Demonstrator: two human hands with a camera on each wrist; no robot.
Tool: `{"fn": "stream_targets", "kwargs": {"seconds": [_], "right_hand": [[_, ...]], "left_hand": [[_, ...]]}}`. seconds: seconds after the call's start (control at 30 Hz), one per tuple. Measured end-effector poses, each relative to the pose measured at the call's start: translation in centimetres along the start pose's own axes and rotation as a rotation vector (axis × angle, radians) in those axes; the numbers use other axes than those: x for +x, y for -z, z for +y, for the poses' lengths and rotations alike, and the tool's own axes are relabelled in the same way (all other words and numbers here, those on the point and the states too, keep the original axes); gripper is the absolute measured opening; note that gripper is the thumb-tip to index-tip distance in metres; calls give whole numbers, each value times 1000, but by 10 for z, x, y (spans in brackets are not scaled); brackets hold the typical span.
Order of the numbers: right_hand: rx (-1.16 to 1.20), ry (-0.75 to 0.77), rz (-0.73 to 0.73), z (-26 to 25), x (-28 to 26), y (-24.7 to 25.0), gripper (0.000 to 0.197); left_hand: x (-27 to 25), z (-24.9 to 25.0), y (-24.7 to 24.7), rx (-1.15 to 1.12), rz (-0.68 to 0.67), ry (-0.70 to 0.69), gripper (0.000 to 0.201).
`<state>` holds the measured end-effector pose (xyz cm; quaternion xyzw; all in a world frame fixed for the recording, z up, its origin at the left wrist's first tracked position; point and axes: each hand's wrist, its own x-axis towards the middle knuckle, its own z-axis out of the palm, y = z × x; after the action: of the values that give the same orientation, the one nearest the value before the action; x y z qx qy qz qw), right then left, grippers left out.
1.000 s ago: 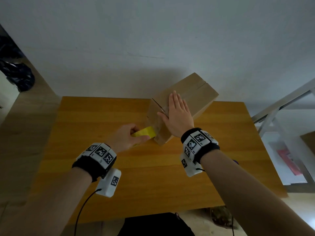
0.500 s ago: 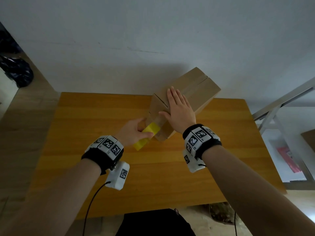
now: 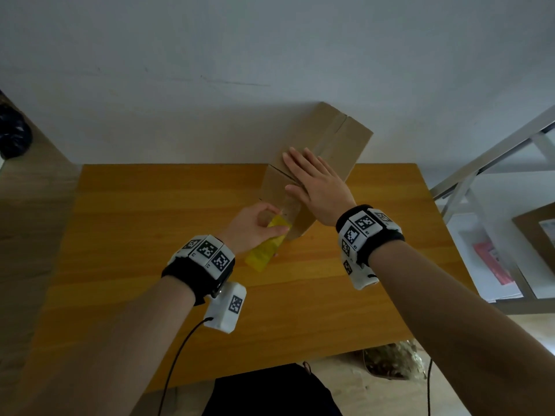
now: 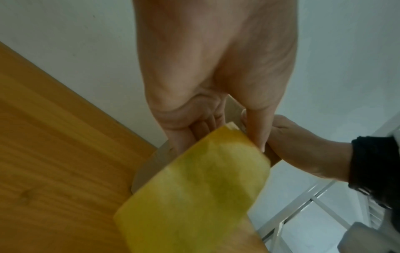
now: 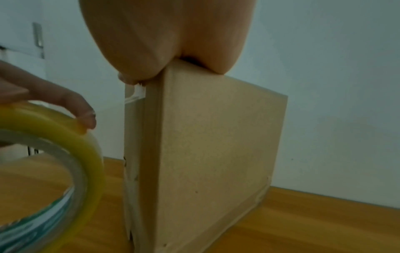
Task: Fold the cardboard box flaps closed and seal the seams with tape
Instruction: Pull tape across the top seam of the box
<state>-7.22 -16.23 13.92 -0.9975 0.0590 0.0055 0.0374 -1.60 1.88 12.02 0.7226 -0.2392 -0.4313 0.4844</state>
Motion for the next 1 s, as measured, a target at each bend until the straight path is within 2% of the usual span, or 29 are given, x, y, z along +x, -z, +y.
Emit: {"fn": "stream_targets", "kwargs": {"seconds": [0.2, 0.4, 0.53, 0.7, 0.83, 1.0], "right_hand": [[-50, 27, 31, 6, -9, -4, 55], [127, -11, 60, 10, -14, 6, 54], [327, -176, 172, 17, -36, 13, 54], [403, -355, 326, 36, -76, 7, 44], [417, -528, 292, 52, -106, -18, 37], [403, -755, 128, 67, -144, -61, 33]], "left_hand": [[1, 0, -16, -7, 7, 2, 31], [-2, 0, -19, -6, 50, 36, 38], [-2, -7, -21, 70, 107, 1, 32], [2, -6, -31, 77, 153, -25, 34], [7, -5, -46, 64, 192, -41, 52], [11, -5, -67, 87, 212, -134, 52]]}}
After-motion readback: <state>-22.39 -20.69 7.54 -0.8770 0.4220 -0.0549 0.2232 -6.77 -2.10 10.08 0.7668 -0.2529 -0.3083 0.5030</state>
